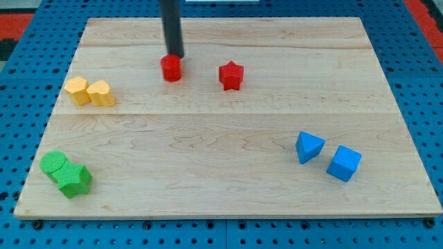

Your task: Push yellow hexagon and yellow heart a bit right

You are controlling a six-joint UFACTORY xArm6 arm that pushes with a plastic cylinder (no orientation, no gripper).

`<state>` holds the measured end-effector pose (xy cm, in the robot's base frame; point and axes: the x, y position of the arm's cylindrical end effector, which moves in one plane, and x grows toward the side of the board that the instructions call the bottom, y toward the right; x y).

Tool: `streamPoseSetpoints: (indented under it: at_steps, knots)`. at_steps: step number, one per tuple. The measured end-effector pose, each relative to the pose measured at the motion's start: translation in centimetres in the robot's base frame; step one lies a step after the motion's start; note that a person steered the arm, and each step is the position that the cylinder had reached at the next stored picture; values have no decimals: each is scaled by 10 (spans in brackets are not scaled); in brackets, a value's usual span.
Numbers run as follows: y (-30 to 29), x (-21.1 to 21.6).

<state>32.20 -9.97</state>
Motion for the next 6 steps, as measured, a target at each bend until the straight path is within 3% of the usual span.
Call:
streamPoseSetpoints:
  at_steps: [1, 2, 3, 4, 6]
  knots:
    - [-1, -3]
    - [-53, -19]
    - [-154, 10]
    - [-176, 74]
    - [-139, 89]
